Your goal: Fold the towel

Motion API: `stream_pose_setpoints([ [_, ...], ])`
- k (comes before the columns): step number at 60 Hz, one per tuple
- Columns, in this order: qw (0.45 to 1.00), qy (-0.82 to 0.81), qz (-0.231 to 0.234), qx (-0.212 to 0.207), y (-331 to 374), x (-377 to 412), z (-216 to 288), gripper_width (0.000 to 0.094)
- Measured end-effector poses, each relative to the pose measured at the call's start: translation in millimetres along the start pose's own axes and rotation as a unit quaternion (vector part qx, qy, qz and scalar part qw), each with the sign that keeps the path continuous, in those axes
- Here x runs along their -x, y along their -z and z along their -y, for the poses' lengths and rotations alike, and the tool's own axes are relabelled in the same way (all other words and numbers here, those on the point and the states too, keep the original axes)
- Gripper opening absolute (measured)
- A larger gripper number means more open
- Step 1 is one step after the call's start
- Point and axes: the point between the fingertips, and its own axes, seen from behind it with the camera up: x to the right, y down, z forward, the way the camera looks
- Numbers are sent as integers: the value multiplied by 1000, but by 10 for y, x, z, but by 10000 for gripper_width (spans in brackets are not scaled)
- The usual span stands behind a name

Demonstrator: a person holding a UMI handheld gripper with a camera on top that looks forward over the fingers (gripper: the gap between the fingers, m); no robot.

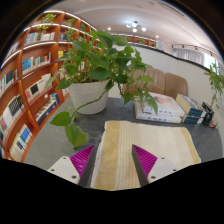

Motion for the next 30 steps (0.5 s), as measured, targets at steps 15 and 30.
stream_pose_setpoints([
  [15, 1000, 10, 8, 17, -263, 37, -63, 281],
  [30, 996, -74, 36, 25, 53, -98, 251, 89],
])
